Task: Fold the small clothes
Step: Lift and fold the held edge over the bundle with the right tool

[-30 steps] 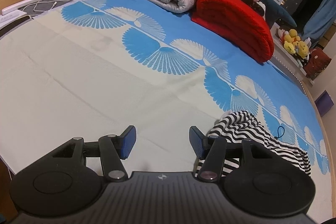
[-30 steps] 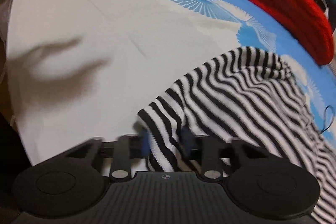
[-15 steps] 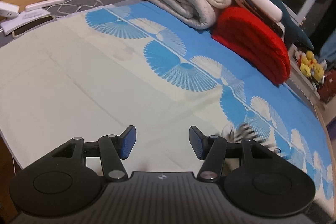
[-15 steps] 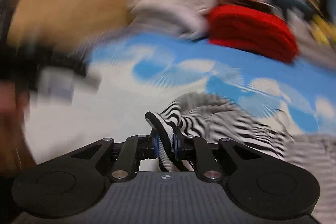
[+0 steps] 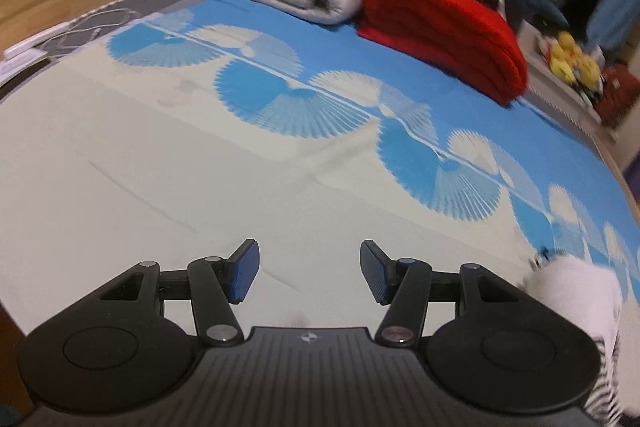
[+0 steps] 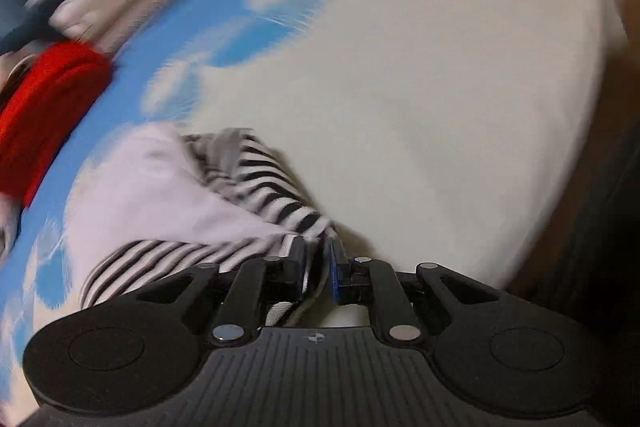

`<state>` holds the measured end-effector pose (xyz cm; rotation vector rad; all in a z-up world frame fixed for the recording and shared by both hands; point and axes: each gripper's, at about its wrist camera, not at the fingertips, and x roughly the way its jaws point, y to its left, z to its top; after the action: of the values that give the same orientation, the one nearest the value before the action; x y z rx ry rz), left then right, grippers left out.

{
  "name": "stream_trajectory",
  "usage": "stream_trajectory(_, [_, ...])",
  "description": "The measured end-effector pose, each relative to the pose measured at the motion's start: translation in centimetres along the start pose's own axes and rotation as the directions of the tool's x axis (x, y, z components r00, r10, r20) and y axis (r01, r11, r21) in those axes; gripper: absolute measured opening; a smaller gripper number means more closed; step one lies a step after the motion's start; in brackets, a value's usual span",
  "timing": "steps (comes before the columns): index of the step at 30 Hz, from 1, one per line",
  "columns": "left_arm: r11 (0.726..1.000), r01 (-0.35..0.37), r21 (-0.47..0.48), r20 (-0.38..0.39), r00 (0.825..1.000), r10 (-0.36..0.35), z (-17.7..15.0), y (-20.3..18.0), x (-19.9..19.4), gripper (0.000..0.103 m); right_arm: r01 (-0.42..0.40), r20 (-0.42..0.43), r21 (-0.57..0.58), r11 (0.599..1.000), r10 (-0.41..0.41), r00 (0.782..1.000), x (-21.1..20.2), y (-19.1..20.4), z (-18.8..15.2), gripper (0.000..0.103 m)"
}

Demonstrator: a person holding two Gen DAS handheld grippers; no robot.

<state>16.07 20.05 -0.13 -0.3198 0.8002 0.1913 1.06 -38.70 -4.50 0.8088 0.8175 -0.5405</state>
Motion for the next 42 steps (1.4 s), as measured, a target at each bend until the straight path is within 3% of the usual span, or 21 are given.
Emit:
stream_trajectory(3, [0.994,0.021,0.11,-0.005,1.0,-0.02,-1.1,-3.2,0.3,0.061,-0.123,0.099,-0.119,0.985,0.135,0.986,-2.5,1.1,2.8,0.023])
stream_trajectory(5, [0.978,0.038,0.205,-0.001,0.999,-0.039,-2.0,-5.5,0.4,0.061,-0.24,0.085,-0.218,0.946,0.263,0.961,-3.2,2.6,4.8,0.029])
stream_trajectory(7, [0.958,0.042,0.285,0.016,0.999,-0.048,-3.1,-7.3,0.4,0.061,-0.341,0.016,-0.338,0.877,0.368,0.93,-3.1,4.5,6.7,0.035])
stream_trajectory(9, [0.935,0.049,0.351,0.027,0.998,-0.062,-4.6,-8.8,0.3,0.061,-0.439,-0.113,-0.442,0.782,0.438,0.892,-1.8,6.9,8.3,0.041])
stream_trajectory(12, [0.92,0.061,0.388,0.021,0.997,-0.075,-6.9,-10.0,0.2,0.061,-0.52,-0.281,-0.507,0.687,0.439,0.853,2.0,9.8,9.5,0.045])
stream_trajectory(14, [0.919,0.068,0.389,0.003,0.997,-0.075,-8.0,-10.4,-0.1,0.061,-0.512,-0.328,-0.523,0.681,0.393,0.859,4.8,11.0,9.7,0.047])
stream_trajectory(17, [0.926,0.067,0.372,-0.015,0.998,-0.066,-9.2,-11.0,-1.2,0.061,-0.519,-0.38,-0.487,0.703,0.365,0.85,8.4,11.6,9.3,0.048])
stream_trajectory(20, [0.935,0.087,0.344,-0.04,0.996,-0.078,-10.0,-12.6,-2.2,0.062,-0.542,-0.462,-0.384,0.747,0.353,0.813,12.0,12.4,9.0,0.049])
stream_trajectory(22, [0.941,0.119,0.316,-0.062,0.993,-0.104,-10.2,-14.5,-2.3,0.066,-0.58,-0.491,-0.364,0.729,0.379,0.784,12.5,13.0,8.8,0.049])
stream_trajectory(23, [0.942,0.134,0.309,-0.073,0.99,-0.117,-10.3,-15.4,-2.2,0.071,-0.578,-0.488,-0.389,0.717,0.372,0.79,11.7,13.2,8.3,0.045])
stream_trajectory(25, [0.941,0.168,0.293,-0.1,0.984,-0.145,-10.4,-18.3,-1.6,0.075,-0.568,-0.469,-0.42,0.708,0.367,0.804,11.5,13.5,8.4,0.008])
stream_trajectory(27, [0.941,0.217,0.26,-0.126,0.974,-0.189,-10.5,-21.3,-0.9,0.077,-0.627,-0.445,-0.331,0.705,0.469,0.762,10.4,12.9,10.1,0.007])
stream_trajectory(30, [0.934,0.287,0.214,-0.157,0.954,-0.257,-11.1,-25.3,-0.2,0.083,-0.74,-0.357,-0.25,0.624,0.651,0.669,6.4,10.8,13.1,0.007])
stream_trajectory(31, [0.931,0.301,0.207,-0.171,0.948,-0.268,-11.5,-26.4,0.2,0.084,-0.741,-0.326,-0.275,0.613,0.665,0.672,5.6,10.1,13.7,0.007])
stream_trajectory(33, [0.921,0.316,0.229,-0.234,0.936,-0.263,-13.1,-28.5,1.9,0.084,-0.655,-0.316,-0.289,0.698,0.577,0.753,6.9,8.9,14.5,0.007])
stream_trajectory(34, [0.916,0.309,0.257,-0.258,0.935,-0.243,-14.1,-29.2,2.9,0.084,-0.582,-0.344,-0.269,0.768,0.487,0.803,8.7,8.0,14.6,0.007])
stream_trajectory(35, [0.91,0.293,0.293,-0.278,0.937,-0.212,-15.0,-29.7,3.6,0.085,-0.522,-0.38,-0.251,0.815,0.413,0.828,10.4,7.3,14.5,0.007])
stream_trajectory(37, [0.899,0.245,0.364,-0.296,0.945,-0.138,-16.5,-30.1,4.7,0.085,-0.439,-0.438,-0.24,0.866,0.307,0.845,13.1,6.1,13.7,0.007])
stream_trajectory(38, [0.901,0.244,0.359,-0.295,0.945,-0.139,-16.6,-29.8,4.7,0.085,-0.428,-0.454,-0.251,0.868,0.285,0.844,13.7,6.0,13.2,0.007])
stream_trajectory(42, [0.904,0.248,0.35,-0.285,0.947,-0.149,-15.3,-29.3,2.7,0.082,-0.428,-0.415,-0.378,0.821,0.263,0.871,13.0,7.1,11.9,0.009])
